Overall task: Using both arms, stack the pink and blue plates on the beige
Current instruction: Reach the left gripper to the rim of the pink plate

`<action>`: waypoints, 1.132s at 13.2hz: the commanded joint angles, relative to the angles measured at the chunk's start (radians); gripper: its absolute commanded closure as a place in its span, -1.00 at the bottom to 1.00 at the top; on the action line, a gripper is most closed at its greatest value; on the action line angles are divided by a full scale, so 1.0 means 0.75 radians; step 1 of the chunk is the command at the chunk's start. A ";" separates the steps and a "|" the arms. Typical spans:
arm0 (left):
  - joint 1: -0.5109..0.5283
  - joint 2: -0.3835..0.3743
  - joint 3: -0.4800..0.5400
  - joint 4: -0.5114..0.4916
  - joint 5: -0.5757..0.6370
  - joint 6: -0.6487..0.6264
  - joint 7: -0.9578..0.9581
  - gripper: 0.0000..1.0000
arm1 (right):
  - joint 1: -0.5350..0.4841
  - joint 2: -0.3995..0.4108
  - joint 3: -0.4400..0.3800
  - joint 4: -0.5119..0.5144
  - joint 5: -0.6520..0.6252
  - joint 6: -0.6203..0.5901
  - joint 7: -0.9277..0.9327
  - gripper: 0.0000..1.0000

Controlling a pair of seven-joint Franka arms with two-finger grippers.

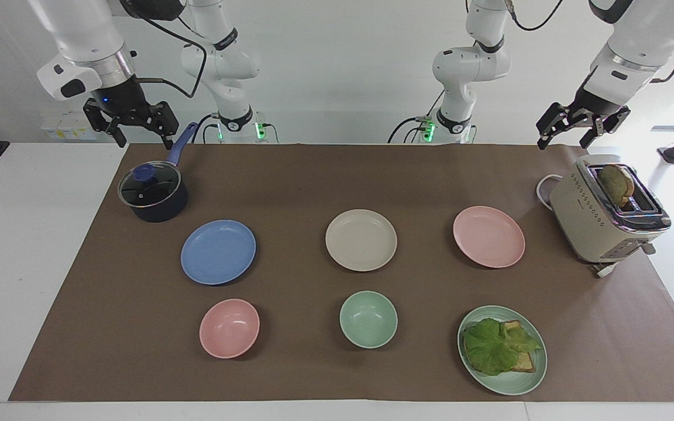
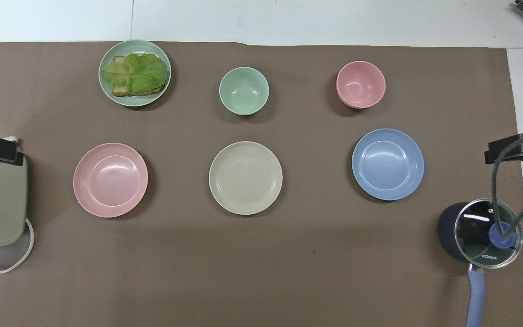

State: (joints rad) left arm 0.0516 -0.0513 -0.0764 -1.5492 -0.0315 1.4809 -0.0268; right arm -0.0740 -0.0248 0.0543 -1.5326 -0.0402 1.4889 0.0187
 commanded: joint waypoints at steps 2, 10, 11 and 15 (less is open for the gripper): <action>0.013 -0.005 0.002 0.000 0.020 0.001 -0.013 -1.00 | -0.012 -0.006 0.005 0.002 -0.004 -0.003 0.020 -1.00; 0.013 -0.048 0.010 -0.234 0.015 0.117 -0.022 -1.00 | -0.012 -0.004 0.005 0.004 -0.004 -0.003 0.020 -1.00; 0.013 -0.062 0.010 -0.339 0.015 0.201 -0.020 -1.00 | -0.012 -0.004 0.005 0.004 -0.004 -0.003 0.018 -1.00; 0.019 -0.014 0.012 -0.670 0.013 0.612 -0.022 -1.00 | -0.012 -0.004 0.005 0.004 -0.004 -0.005 0.014 -1.00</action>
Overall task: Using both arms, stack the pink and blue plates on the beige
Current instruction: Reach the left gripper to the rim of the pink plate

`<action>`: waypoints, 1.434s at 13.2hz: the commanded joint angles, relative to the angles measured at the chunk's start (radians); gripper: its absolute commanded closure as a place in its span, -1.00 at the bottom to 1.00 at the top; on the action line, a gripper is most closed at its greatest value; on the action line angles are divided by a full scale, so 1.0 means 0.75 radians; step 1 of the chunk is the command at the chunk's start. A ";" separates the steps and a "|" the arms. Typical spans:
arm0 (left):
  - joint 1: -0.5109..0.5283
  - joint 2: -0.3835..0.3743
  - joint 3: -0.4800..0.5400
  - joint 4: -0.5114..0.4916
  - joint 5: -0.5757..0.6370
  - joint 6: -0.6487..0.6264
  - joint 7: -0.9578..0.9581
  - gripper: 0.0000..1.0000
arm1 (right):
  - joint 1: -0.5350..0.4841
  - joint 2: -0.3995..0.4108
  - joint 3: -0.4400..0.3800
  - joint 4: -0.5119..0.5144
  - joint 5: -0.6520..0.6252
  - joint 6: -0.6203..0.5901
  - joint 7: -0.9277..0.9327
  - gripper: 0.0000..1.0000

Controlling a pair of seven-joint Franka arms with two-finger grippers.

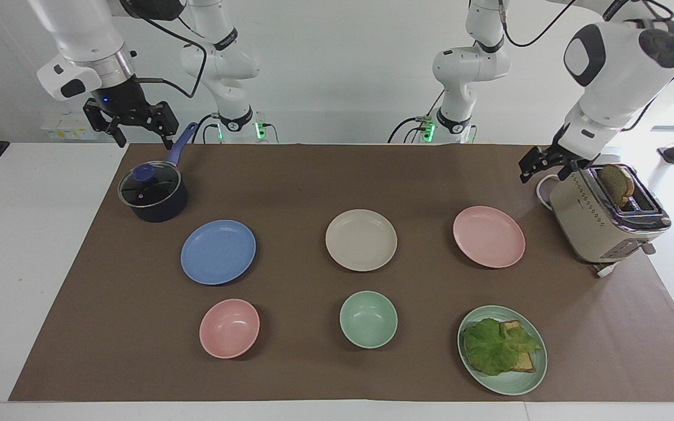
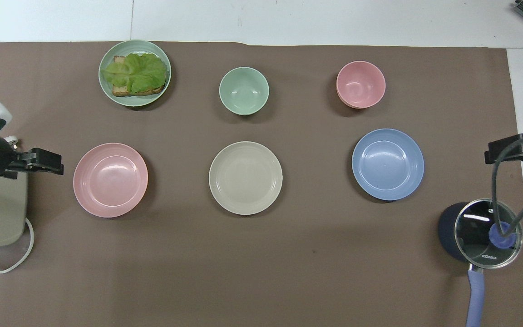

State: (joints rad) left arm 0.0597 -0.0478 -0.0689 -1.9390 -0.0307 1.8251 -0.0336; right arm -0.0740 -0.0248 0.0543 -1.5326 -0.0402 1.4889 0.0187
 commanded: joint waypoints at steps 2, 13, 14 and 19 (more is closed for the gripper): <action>0.047 0.114 0.000 -0.202 0.014 0.290 -0.031 -1.00 | -0.012 -0.004 0.005 0.004 -0.004 -0.005 0.016 -1.00; 0.094 0.234 0.002 -0.360 0.018 0.510 -0.154 1.00 | -0.012 -0.004 0.005 0.004 -0.004 -0.003 0.016 -1.00; 0.096 0.238 0.002 -0.348 0.018 0.496 -0.150 1.00 | -0.012 -0.004 0.005 0.004 -0.004 -0.003 0.016 -1.00; 0.104 0.248 0.002 -0.131 0.020 0.167 -0.115 1.00 | -0.012 -0.004 0.005 0.004 -0.004 -0.003 0.018 -1.00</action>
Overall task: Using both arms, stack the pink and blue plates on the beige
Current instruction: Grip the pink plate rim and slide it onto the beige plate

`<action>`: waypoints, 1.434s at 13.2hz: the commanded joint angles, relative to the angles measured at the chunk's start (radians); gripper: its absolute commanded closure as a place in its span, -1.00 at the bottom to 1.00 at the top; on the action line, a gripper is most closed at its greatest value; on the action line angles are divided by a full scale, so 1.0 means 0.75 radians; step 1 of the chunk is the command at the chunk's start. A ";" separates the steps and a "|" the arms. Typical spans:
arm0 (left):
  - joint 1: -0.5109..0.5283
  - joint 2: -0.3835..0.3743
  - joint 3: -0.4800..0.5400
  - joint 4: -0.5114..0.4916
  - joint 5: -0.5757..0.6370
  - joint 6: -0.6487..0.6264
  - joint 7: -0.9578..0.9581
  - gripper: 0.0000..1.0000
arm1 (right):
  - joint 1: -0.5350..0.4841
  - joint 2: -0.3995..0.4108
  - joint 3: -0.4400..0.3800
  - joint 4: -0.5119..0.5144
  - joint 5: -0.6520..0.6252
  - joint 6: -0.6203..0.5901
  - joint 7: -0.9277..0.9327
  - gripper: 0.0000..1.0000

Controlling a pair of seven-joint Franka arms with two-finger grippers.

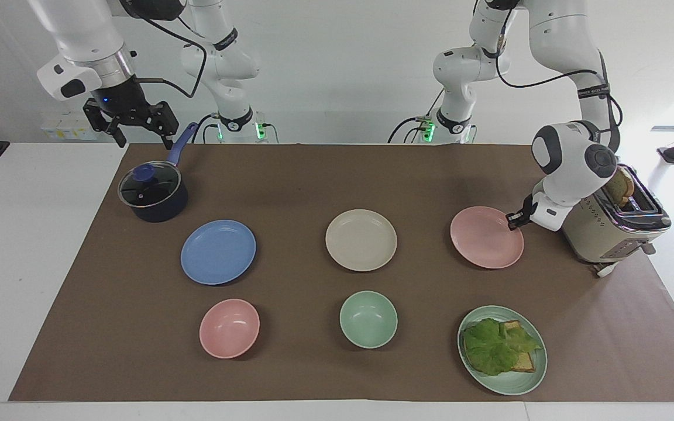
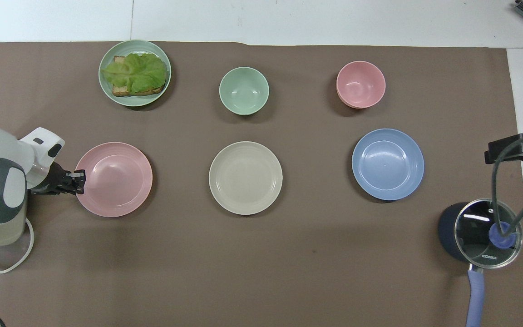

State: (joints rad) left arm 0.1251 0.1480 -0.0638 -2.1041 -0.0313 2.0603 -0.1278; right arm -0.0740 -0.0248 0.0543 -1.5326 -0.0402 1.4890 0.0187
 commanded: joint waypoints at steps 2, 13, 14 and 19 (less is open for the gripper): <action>0.013 -0.017 -0.007 0.224 0.011 -0.341 0.021 1.00 | -0.012 -0.004 0.005 0.004 -0.004 -0.003 0.018 -1.00; -0.463 -0.054 -0.032 0.225 -0.527 -0.209 -0.508 1.00 | -0.012 -0.004 0.005 0.004 -0.004 -0.003 0.018 -1.00; -0.530 -0.046 -0.029 0.184 -0.529 -0.122 -0.543 1.00 | -0.012 -0.004 0.005 0.004 -0.004 -0.005 0.016 -1.00; -0.672 0.050 -0.029 0.055 -0.529 0.241 -0.550 1.00 | -0.012 -0.004 0.005 0.004 -0.004 -0.005 0.014 -1.00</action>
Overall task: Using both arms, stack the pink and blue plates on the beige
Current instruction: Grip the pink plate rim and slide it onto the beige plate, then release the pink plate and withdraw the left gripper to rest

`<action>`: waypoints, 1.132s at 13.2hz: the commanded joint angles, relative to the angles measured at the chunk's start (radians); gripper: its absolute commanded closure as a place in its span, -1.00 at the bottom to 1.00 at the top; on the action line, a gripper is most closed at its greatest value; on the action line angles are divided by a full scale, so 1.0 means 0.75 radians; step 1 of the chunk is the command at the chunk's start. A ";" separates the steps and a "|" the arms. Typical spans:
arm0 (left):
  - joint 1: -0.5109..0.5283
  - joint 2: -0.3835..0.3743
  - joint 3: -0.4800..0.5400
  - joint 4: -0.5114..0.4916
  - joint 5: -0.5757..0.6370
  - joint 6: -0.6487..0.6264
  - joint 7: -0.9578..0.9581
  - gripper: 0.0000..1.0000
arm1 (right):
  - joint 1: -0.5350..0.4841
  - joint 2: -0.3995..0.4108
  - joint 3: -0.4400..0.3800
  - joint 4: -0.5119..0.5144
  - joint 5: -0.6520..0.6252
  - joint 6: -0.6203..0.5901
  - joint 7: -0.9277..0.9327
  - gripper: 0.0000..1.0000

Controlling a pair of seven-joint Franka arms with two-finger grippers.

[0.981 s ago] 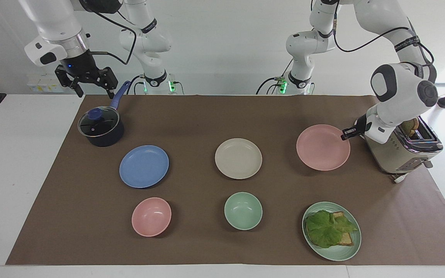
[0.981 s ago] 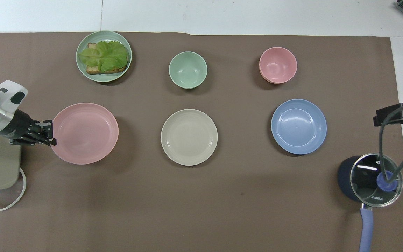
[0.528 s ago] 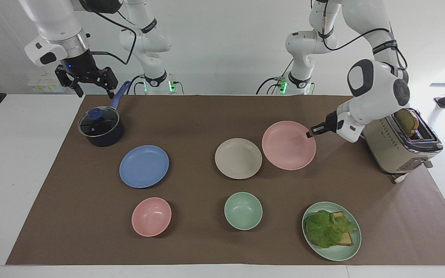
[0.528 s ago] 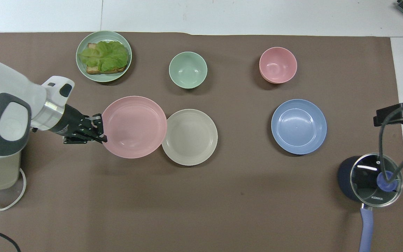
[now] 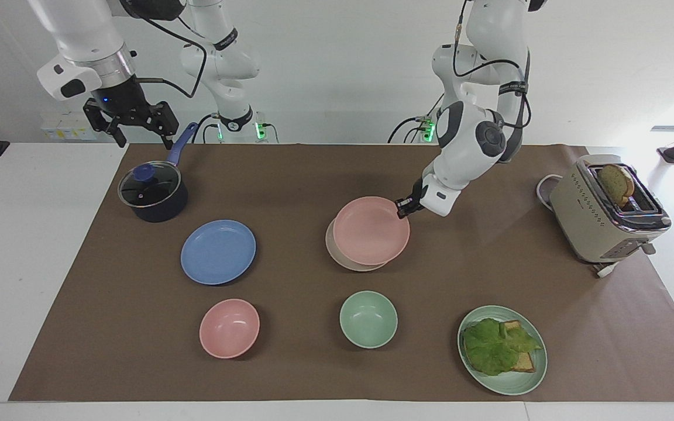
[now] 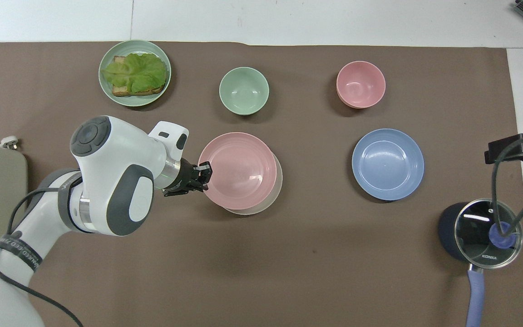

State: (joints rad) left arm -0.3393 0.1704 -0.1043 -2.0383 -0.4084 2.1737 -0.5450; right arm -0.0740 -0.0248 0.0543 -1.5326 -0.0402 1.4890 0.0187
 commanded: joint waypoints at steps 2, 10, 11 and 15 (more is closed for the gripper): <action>-0.077 0.024 0.025 -0.054 -0.026 0.137 0.005 1.00 | -0.012 -0.004 0.005 0.004 -0.004 -0.003 0.018 -1.00; 0.110 0.000 0.041 0.131 0.155 -0.170 0.023 -1.00 | -0.012 -0.004 0.007 0.004 -0.004 -0.003 0.016 -1.00; 0.182 -0.004 0.039 0.211 0.255 -0.312 0.037 -1.00 | -0.012 -0.004 0.007 0.004 -0.004 -0.005 0.016 -1.00; 0.474 -0.121 0.041 0.357 0.325 -0.525 0.427 -1.00 | -0.012 -0.004 0.009 0.004 -0.004 -0.005 0.014 -1.00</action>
State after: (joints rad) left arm -0.0535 0.1141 -0.0627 -1.7961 -0.1942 1.8312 -0.3296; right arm -0.0740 -0.0248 0.0543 -1.5326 -0.0402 1.4890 0.0188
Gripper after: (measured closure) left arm 0.000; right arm 0.000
